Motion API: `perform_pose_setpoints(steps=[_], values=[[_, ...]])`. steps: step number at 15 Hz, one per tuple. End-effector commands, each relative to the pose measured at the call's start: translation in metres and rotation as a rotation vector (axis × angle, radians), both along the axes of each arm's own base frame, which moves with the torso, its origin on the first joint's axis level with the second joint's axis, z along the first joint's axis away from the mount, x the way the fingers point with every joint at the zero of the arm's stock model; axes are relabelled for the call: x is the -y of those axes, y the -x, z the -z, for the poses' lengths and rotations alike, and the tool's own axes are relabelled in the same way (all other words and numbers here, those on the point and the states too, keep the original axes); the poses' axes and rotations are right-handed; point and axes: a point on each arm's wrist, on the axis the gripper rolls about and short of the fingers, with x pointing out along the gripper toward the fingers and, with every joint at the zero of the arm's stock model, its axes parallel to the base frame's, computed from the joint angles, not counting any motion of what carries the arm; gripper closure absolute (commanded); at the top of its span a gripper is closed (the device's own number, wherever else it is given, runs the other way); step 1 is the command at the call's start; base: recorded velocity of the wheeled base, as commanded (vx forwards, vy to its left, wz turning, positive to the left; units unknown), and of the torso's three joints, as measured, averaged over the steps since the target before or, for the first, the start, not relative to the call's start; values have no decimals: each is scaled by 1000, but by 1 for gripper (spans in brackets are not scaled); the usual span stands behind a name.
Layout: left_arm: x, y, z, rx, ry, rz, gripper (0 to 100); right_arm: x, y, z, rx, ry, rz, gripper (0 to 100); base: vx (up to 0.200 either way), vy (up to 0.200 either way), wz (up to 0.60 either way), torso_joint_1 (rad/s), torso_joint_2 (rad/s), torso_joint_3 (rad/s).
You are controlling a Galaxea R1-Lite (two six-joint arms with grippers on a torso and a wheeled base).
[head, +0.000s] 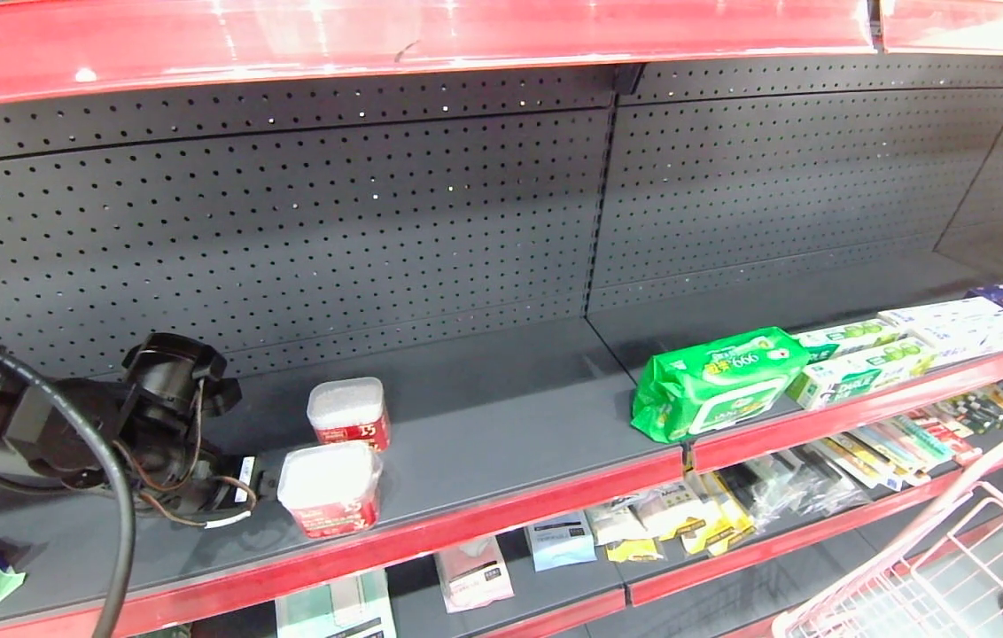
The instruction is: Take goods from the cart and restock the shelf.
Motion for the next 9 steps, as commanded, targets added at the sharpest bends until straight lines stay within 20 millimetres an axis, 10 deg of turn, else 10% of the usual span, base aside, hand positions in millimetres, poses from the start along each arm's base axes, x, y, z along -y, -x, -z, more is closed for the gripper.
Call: perform_pose_setpoints(steps=[1,6,9], values=[[-11,7,-11,34,-28,-9,0,0,0,0,-1,1,-1,0,0,0,0,0,0,0],[-48,59,-68,246,-69,-87,0,0,0,0,-1,1,1,0,0,0,0,0,0,0],[-46,66,-56,195,-75,-57,0,0,0,0,-1,1,1,0,0,0,0,0,0,0]])
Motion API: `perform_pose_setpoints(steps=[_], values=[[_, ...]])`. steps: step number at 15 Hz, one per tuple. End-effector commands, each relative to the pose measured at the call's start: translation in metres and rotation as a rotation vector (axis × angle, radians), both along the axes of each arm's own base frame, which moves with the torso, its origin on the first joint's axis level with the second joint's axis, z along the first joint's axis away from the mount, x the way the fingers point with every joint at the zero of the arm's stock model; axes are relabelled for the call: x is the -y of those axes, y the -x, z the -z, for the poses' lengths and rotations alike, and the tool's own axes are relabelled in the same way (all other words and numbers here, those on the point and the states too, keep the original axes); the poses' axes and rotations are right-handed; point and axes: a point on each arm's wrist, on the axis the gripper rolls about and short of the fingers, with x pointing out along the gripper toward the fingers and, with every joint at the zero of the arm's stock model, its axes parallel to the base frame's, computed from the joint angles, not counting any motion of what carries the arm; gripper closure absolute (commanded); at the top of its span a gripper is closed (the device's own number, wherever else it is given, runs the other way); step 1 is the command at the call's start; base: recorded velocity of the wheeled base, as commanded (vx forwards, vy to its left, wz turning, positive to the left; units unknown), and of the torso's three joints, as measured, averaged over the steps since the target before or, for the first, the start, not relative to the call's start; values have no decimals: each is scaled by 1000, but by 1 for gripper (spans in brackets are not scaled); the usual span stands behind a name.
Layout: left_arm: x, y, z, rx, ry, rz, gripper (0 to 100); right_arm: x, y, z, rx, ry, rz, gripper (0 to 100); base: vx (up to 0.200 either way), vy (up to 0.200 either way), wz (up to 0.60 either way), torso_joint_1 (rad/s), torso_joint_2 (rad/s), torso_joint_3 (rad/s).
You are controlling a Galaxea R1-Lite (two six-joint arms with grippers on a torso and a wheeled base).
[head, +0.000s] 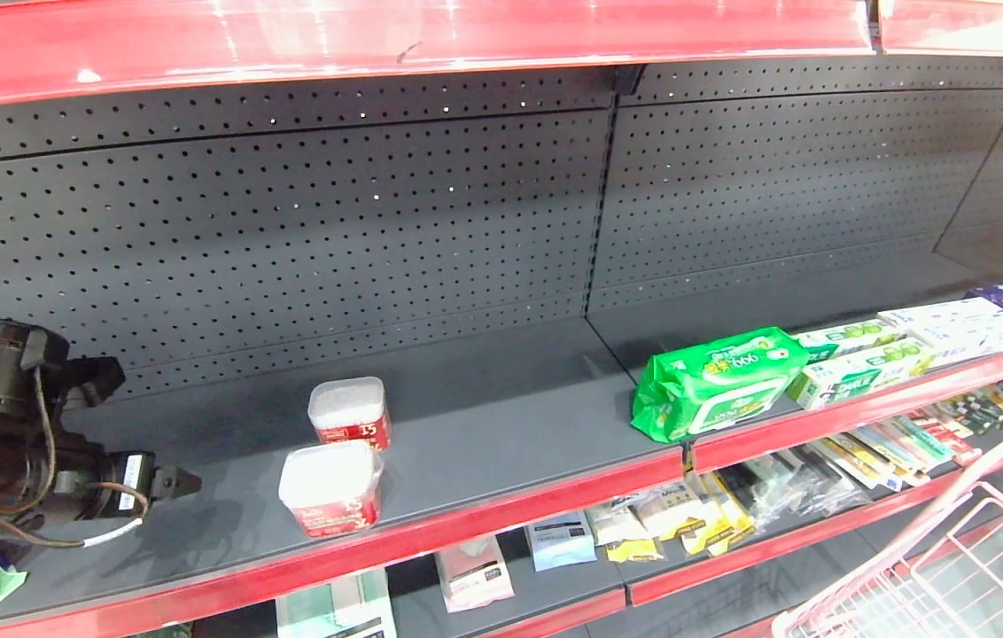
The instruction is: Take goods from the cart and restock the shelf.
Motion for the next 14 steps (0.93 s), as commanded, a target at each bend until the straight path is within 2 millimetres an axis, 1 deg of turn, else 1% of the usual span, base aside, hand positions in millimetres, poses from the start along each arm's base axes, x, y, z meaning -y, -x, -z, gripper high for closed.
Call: perform_pose_setpoints(steps=[1,3,4,5,6,9,14], values=[[0,-1,7,-28,5,8,0,0,0,0,-2,0,0,0,0,0,0,0,0,0],[11,-24,22,-57,8,62,0,0,0,0,-2,0,0,0,0,0,0,0,0,0],[12,-25,23,-57,8,66,0,0,0,0,-2,0,-1,0,0,0,0,0,0,0],[27,-39,33,-69,8,124,0,0,0,0,-2,0,-1,0,0,0,0,0,0,0],[35,-44,37,-82,9,155,0,0,0,0,-2,0,-1,0,0,0,0,0,0,0],[49,-53,43,-95,29,218,0,0,0,0,-2,0,-1,0,0,0,0,0,0,0],[50,-55,45,-105,30,222,0,0,0,0,-2,0,-1,0,0,0,0,0,0,0]])
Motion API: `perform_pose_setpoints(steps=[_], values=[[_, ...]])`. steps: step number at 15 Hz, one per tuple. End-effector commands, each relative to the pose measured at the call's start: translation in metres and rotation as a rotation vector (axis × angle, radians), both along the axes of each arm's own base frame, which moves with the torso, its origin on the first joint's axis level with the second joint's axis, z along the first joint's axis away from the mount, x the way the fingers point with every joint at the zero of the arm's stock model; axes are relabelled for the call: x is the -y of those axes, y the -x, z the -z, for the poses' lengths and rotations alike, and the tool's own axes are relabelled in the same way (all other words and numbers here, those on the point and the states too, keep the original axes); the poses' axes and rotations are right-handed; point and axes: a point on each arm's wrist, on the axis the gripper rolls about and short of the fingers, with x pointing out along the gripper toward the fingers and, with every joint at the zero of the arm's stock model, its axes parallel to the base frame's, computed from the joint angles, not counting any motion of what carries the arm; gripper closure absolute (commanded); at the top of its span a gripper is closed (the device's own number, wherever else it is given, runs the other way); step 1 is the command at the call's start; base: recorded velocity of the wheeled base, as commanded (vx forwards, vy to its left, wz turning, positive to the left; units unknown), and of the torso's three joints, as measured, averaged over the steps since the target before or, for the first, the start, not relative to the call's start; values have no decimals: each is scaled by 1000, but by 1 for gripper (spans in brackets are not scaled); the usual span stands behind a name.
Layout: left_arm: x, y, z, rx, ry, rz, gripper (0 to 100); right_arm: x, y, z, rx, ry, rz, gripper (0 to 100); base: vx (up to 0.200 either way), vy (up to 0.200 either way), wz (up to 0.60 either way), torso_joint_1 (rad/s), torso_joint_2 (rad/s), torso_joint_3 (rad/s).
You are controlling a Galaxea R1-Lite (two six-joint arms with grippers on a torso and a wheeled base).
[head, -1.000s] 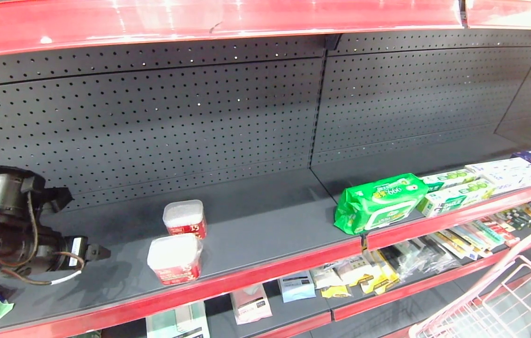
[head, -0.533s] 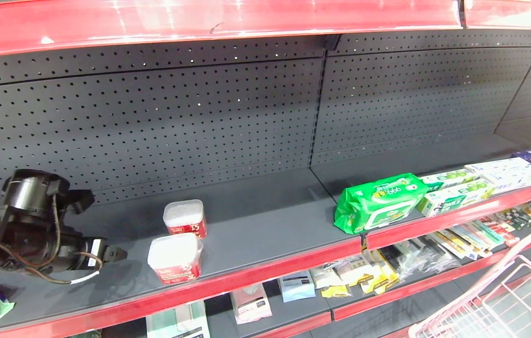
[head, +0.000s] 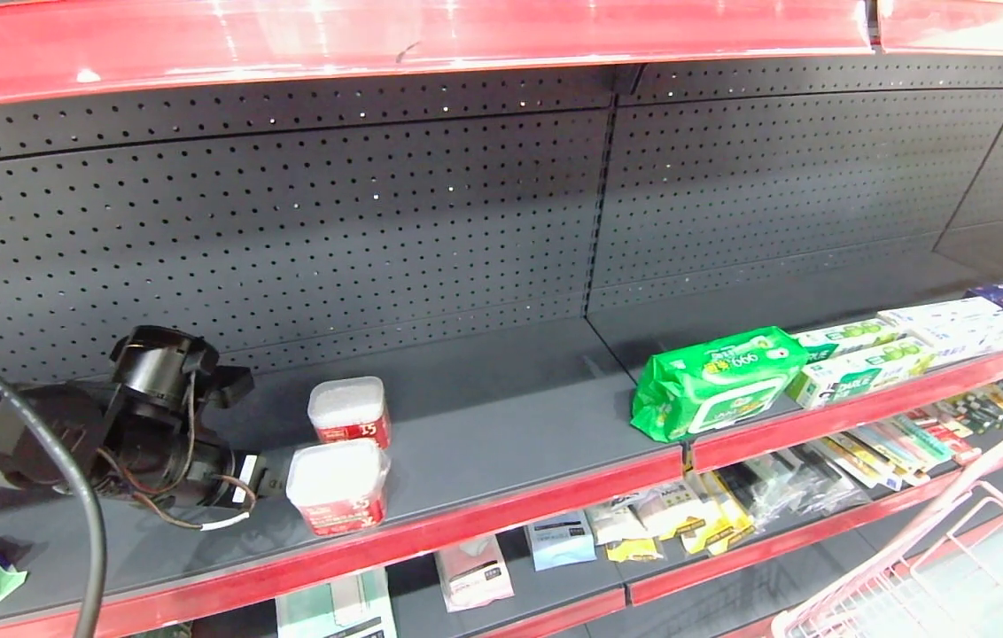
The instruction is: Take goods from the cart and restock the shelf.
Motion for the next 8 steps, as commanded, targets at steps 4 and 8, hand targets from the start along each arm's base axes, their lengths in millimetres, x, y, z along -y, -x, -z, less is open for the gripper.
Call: perform_pose_setpoints(steps=[4,8], values=[[1,-3,3,-11,-3,2,0,0,0,0,-2,0,-1,0,0,0,0,0,0,0],[0,-3,3,-8,-1,-1,0,0,0,0,-2,0,0,0,0,0,0,0,0,0]])
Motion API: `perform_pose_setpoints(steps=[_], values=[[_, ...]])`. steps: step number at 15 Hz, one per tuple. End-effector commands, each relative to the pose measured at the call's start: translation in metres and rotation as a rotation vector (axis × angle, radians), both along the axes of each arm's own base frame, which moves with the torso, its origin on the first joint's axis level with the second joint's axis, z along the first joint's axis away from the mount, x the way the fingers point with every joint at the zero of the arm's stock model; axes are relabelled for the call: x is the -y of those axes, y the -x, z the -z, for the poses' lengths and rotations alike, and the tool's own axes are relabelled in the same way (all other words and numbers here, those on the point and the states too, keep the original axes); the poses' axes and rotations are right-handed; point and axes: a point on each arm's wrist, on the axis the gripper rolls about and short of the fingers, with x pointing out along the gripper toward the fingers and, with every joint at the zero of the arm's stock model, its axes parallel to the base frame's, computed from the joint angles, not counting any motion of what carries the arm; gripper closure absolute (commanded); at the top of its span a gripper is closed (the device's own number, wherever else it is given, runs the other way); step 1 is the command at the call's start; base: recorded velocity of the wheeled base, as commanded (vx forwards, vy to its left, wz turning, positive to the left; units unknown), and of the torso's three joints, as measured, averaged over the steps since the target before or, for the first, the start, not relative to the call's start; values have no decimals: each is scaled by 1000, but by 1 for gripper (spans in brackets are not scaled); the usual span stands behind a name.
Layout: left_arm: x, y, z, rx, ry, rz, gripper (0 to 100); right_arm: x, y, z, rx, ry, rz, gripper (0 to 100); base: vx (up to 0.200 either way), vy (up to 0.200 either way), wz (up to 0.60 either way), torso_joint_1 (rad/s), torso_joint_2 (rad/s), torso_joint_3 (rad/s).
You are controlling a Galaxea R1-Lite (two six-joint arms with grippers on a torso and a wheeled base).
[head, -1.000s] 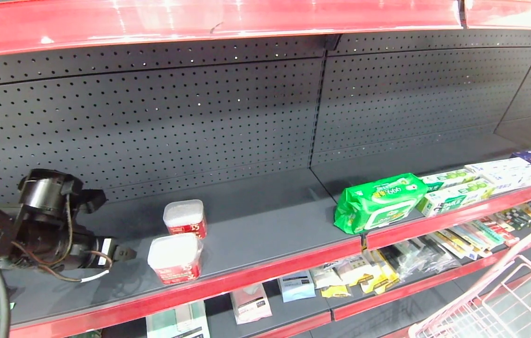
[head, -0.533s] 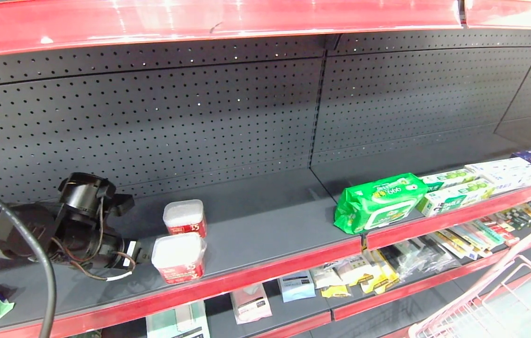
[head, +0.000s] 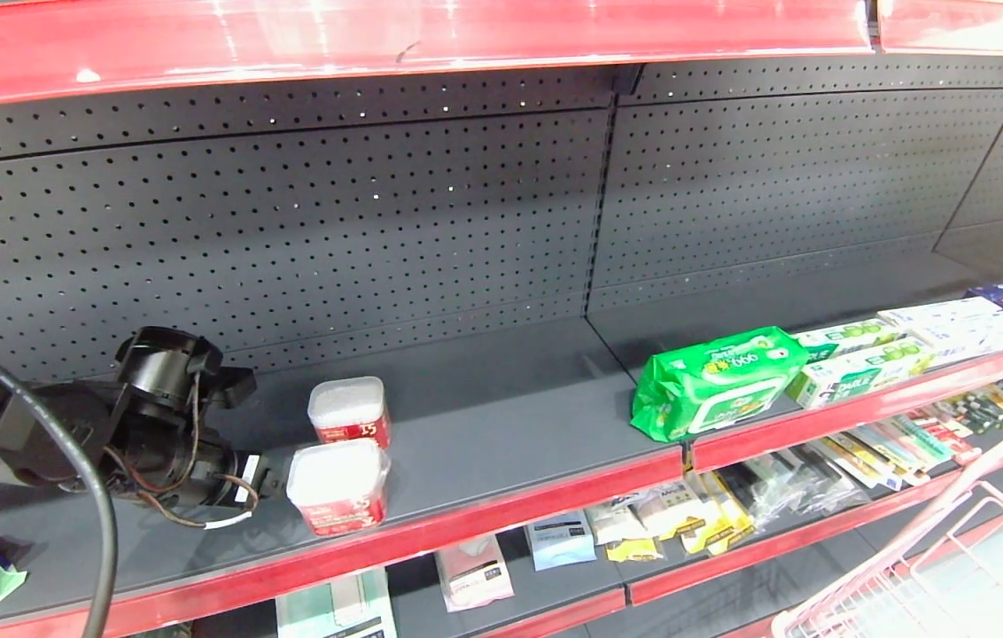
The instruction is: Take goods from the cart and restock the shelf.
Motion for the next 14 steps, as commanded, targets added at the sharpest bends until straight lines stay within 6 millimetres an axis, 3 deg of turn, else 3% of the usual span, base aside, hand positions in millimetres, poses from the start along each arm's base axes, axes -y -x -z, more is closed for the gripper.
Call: perform_pose_setpoints(steps=[1,14], values=[[1,0,1,-4,0,2,0,0,0,0,-2,0,0,0,0,0,0,0,0,0],[2,-3,3,-12,0,9,0,0,0,0,-2,0,0,0,0,0,0,0,0,0]])
